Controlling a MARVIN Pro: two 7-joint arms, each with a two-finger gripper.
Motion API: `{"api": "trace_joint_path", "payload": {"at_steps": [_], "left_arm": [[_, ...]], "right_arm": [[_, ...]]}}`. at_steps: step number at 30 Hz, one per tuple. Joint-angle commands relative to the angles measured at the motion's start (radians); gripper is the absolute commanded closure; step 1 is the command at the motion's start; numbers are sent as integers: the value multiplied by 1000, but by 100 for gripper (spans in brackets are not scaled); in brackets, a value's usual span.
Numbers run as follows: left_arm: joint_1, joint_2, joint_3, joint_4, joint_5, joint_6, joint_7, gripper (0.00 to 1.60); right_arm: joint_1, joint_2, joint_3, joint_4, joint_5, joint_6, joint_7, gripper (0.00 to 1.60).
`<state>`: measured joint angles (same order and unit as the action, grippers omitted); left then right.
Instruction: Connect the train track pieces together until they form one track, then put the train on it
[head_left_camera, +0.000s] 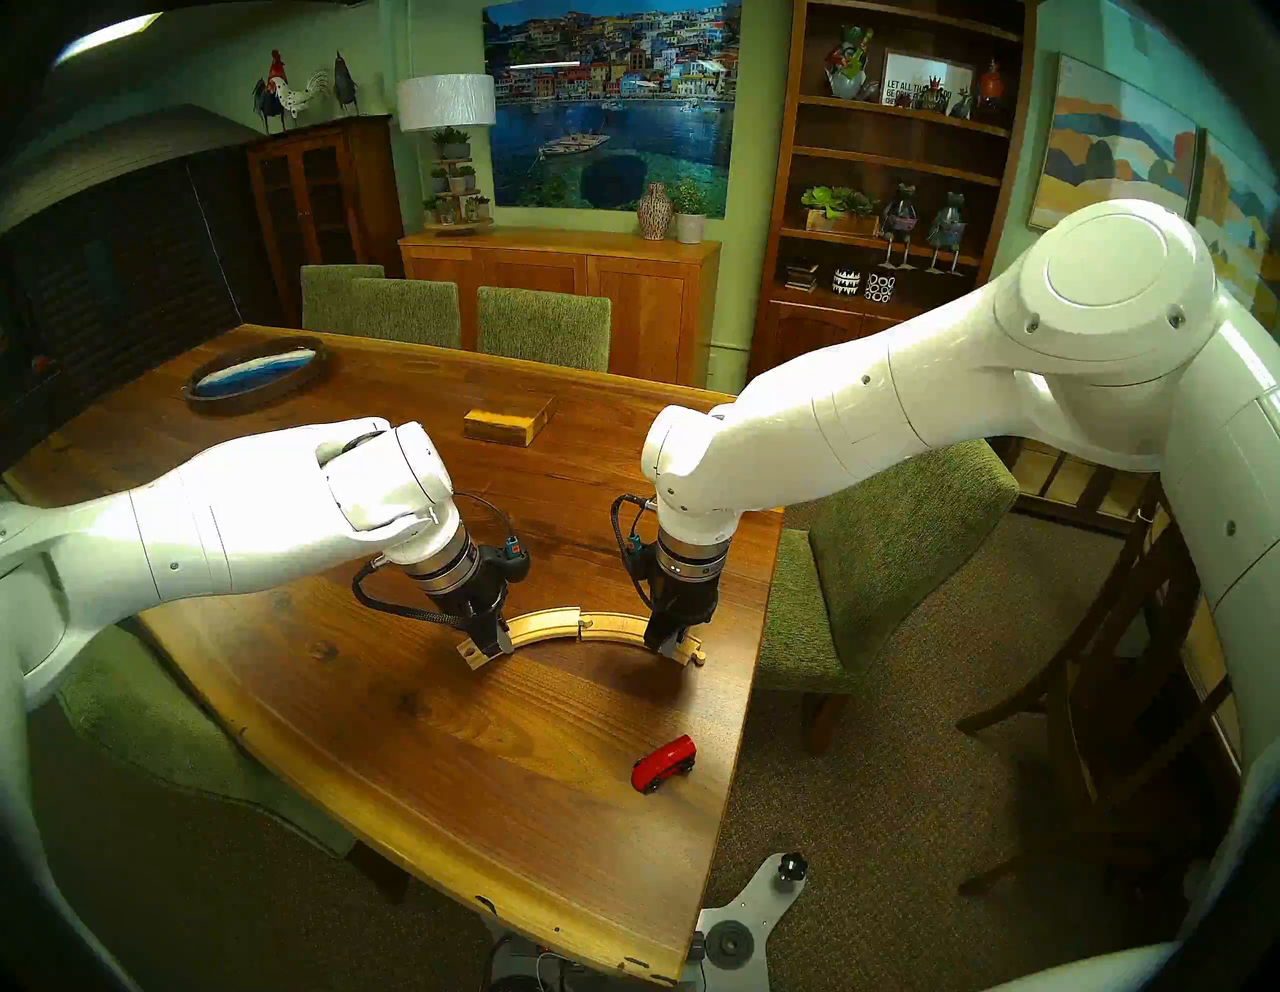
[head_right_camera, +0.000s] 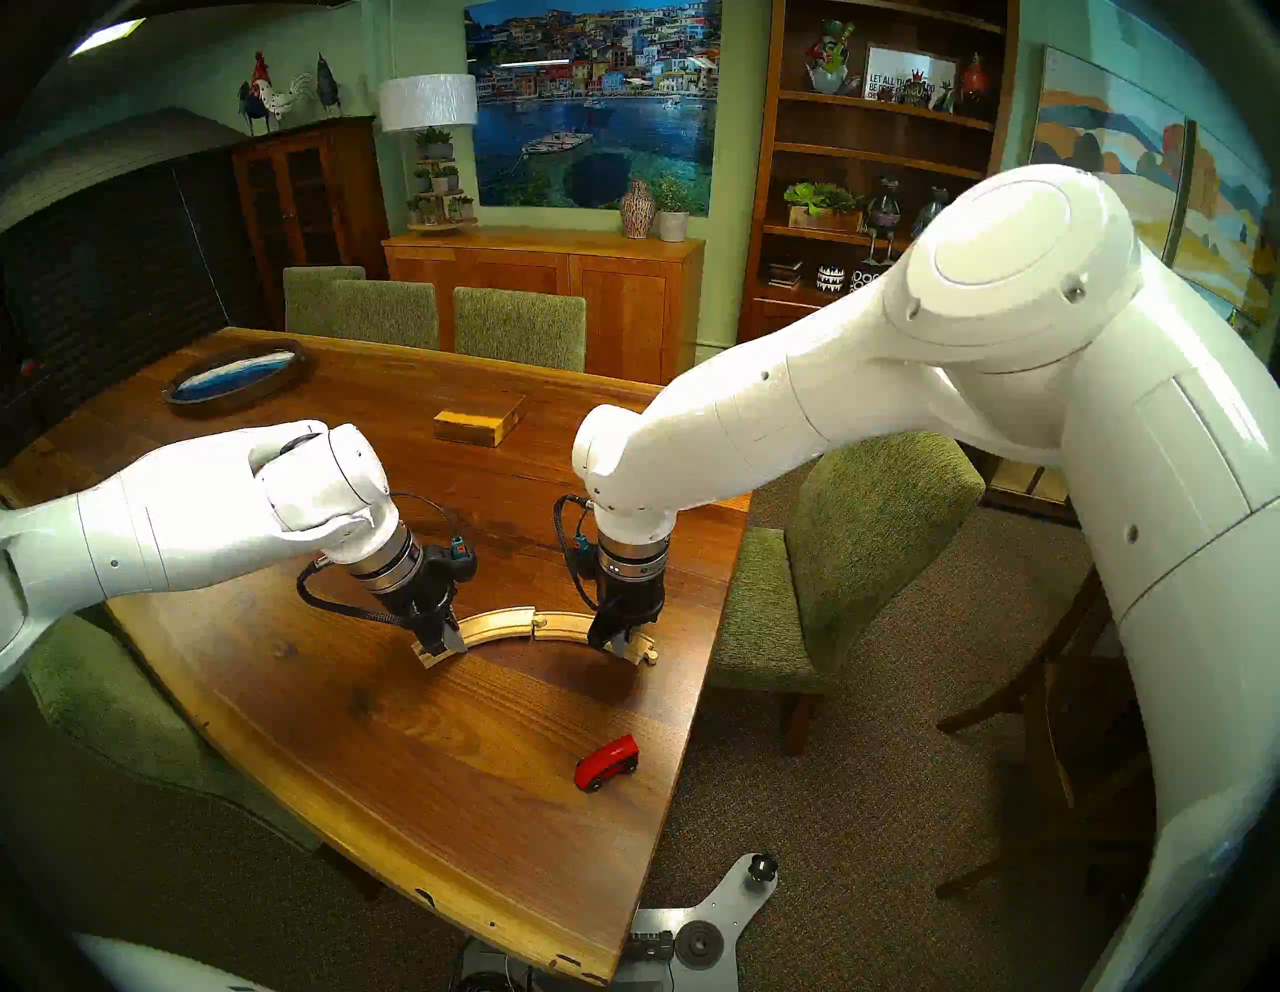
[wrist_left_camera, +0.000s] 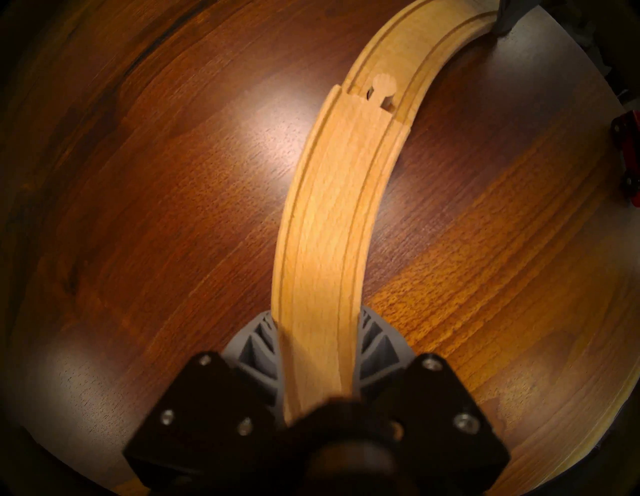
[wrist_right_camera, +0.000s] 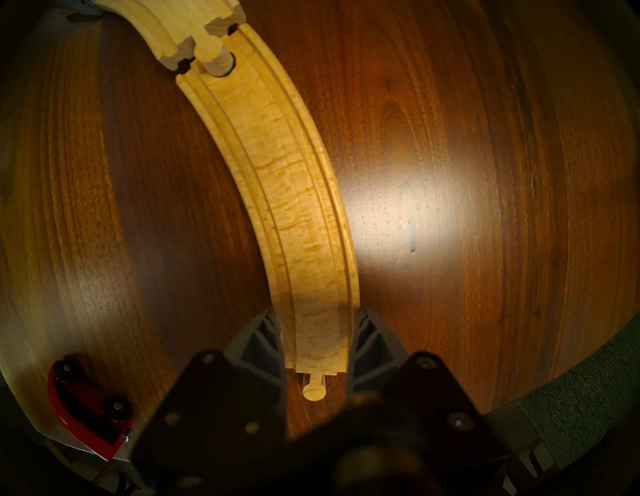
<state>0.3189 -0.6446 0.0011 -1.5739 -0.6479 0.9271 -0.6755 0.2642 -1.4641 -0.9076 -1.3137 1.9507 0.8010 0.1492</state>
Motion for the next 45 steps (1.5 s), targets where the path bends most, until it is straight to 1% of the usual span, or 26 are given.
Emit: {"api": "trace_joint_path", "payload": {"at_steps": [1, 6, 20, 27, 31, 37, 45], "left_arm": [[-33, 0, -14, -3, 4, 13, -14, 160], [-30, -6, -19, 1, 2, 33, -14, 160], [-14, -19, -30, 5, -2, 33, 14, 160], [-14, -22, -34, -13, -13, 33, 42, 160], [-21, -20, -27, -26, -14, 33, 51, 160], [-44, -10, 0, -47, -23, 33, 62, 160], [-72, 7, 20, -73, -32, 33, 57, 160]], "right_arm": [[6, 2, 0, 5, -1, 1, -2, 160], [6, 2, 0, 5, -1, 1, -2, 160], [6, 2, -1, 5, -1, 0, -2, 160], [6, 2, -1, 5, 0, 0, -2, 160], [6, 2, -1, 5, 0, 0, -2, 160], [6, 2, -1, 5, 0, 0, -2, 160], [6, 2, -1, 5, 0, 0, -2, 160]]}}
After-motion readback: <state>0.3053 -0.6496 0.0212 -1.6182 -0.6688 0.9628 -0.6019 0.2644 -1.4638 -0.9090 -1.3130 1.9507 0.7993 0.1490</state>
